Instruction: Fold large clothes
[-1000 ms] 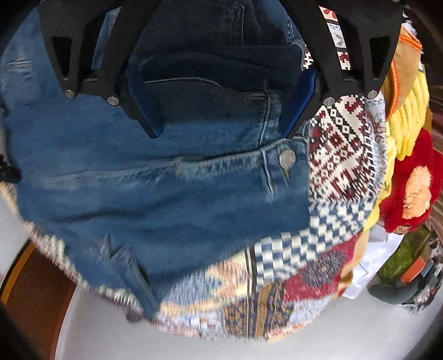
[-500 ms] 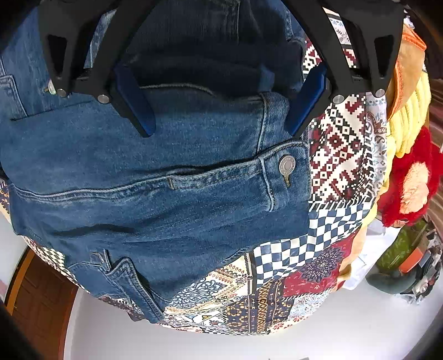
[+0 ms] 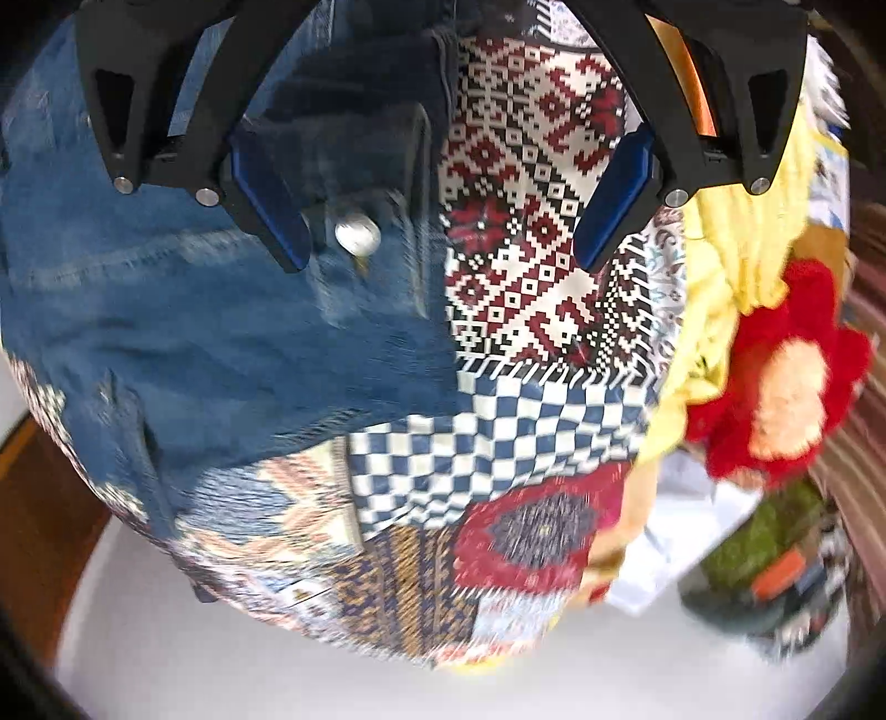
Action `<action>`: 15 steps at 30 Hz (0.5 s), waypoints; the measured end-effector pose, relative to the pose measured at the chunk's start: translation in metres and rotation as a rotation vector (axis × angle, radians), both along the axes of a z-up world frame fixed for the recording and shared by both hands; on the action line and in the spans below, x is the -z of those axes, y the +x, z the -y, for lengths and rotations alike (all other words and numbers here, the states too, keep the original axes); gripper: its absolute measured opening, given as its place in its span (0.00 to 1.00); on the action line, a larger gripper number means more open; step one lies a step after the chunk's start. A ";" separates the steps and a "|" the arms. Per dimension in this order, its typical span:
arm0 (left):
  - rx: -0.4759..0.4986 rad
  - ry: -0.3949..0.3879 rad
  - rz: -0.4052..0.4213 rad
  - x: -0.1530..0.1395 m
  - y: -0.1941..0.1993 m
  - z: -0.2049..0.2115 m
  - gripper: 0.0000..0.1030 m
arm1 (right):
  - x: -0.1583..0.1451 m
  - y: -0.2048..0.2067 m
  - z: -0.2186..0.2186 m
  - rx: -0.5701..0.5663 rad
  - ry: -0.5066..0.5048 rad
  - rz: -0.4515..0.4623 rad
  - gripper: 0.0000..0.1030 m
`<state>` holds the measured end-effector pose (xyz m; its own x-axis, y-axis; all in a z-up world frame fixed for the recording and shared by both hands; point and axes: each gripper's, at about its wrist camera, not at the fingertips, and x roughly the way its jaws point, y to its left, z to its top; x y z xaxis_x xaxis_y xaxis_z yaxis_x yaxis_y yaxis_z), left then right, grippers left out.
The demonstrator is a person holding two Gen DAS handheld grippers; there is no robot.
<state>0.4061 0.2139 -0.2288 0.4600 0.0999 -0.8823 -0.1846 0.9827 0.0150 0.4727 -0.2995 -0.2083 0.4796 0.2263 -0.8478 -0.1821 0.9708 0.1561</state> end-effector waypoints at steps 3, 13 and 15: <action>-0.023 -0.078 -0.030 0.015 0.021 -0.016 0.94 | 0.016 0.019 0.001 0.010 0.014 -0.065 0.80; -0.076 -0.272 -0.074 0.060 0.071 -0.030 0.55 | 0.052 0.048 0.018 0.083 0.155 -0.158 0.37; -0.067 -0.290 -0.042 0.058 0.073 -0.026 0.35 | 0.053 0.050 0.016 0.084 0.158 -0.156 0.24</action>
